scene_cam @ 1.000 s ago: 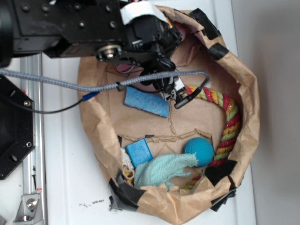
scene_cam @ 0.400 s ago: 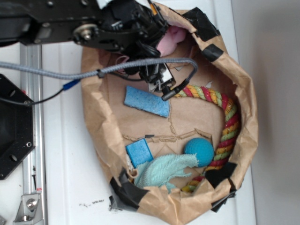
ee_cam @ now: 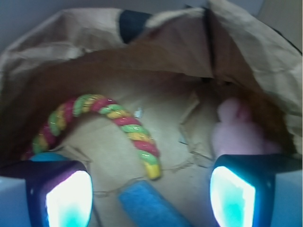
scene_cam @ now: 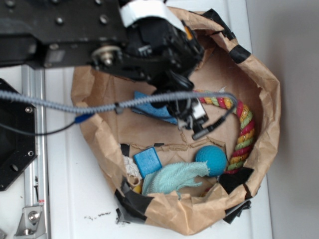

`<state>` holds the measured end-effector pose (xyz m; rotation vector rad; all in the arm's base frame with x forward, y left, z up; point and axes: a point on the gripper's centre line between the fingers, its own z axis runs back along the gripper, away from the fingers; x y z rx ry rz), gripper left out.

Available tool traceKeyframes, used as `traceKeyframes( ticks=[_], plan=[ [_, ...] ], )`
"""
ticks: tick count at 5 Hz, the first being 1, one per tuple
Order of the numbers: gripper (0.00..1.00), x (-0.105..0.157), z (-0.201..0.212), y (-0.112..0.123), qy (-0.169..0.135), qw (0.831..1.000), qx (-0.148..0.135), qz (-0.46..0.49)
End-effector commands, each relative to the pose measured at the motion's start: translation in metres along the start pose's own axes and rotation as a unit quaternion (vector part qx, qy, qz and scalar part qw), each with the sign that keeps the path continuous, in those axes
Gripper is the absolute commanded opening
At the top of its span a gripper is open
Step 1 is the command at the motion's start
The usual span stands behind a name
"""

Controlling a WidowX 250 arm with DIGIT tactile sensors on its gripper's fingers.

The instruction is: Grab the pink bunny.

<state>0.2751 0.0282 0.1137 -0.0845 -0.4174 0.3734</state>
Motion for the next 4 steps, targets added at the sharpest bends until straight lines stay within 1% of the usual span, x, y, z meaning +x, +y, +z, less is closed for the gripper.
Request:
traceKeyframes(
  ticks=[1,2,3,4],
  plan=[
    [1.00,0.008,-0.014,0.025,-0.013,1.000,0.024,-0.004],
    [1.00,0.005,-0.014,0.051,-0.019,0.999,0.041,0.004],
    [1.00,0.007,-0.003,0.073,-0.038,0.997,0.059,0.015],
    [1.00,0.009,-0.010,0.093,-0.030,0.997,0.069,0.023]
  ],
)
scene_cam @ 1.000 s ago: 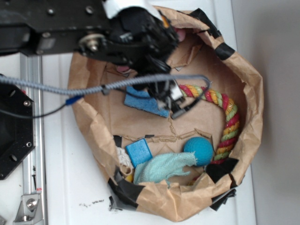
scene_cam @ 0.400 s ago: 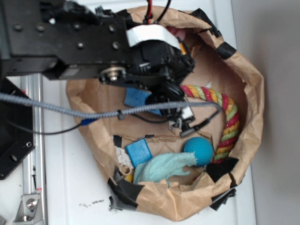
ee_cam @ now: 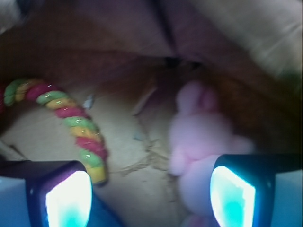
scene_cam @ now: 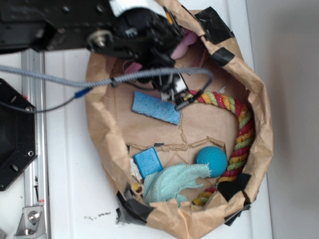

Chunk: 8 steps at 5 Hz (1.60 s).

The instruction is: Grab the pink bunny.

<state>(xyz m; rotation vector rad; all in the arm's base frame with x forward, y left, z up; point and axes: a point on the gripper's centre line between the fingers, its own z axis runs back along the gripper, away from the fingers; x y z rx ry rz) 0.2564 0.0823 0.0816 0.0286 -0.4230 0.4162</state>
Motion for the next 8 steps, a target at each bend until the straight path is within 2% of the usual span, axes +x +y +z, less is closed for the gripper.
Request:
traceKeyframes(
  ticks=[1,2,3,4,5,6,7,8],
  plan=[
    [1.00,0.013,-0.021,0.025,0.005,1.000,-0.008,-0.011],
    [1.00,0.006,-0.047,-0.004,0.017,0.997,-0.024,-0.076],
    [1.00,0.005,-0.063,-0.024,0.028,0.993,-0.025,-0.112],
    [0.30,0.004,-0.073,-0.028,0.037,0.990,-0.026,-0.133],
    [0.00,0.005,-0.056,-0.035,0.041,0.987,-0.034,-0.151],
    [0.00,0.010,-0.012,-0.049,0.035,0.982,-0.066,-0.175],
    [0.00,0.019,0.037,-0.042,0.055,0.971,-0.143,-0.182],
    [0.00,0.023,0.057,-0.031,0.109,0.947,-0.244,-0.181]
  ],
)
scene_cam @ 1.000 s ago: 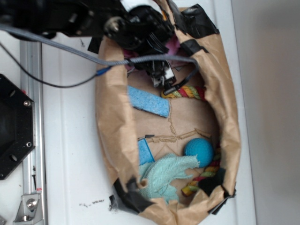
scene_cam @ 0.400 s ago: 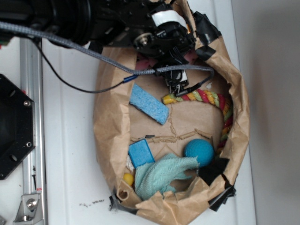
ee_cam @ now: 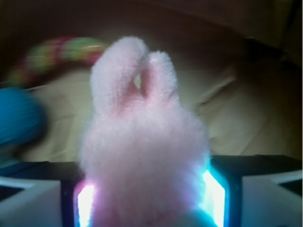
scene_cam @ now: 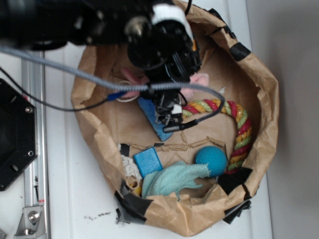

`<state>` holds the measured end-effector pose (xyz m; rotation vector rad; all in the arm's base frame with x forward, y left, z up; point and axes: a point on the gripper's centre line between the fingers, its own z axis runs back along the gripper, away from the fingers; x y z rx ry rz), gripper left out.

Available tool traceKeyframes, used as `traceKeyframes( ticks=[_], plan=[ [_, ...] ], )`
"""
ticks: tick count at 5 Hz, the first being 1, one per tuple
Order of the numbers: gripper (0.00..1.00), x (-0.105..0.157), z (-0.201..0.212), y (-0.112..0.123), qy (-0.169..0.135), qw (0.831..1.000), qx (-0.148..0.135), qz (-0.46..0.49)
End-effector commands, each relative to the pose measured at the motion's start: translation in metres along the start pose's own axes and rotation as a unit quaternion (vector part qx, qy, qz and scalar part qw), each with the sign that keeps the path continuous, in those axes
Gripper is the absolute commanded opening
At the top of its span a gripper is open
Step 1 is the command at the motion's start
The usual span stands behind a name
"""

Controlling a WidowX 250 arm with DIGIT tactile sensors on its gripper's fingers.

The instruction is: Grab the pink bunny.

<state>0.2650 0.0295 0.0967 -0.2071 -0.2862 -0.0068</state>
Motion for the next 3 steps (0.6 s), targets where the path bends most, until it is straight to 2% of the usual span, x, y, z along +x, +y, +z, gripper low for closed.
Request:
traceKeyframes(
  ticks=[1,2,3],
  plan=[
    [0.00,0.015,0.058,-0.004,0.012,0.992,-0.115,-0.041],
    [0.00,0.012,0.054,-0.031,-0.005,0.995,-0.072,-0.066],
    [0.00,0.020,0.042,-0.028,-0.017,0.997,-0.041,-0.059]
  ],
)
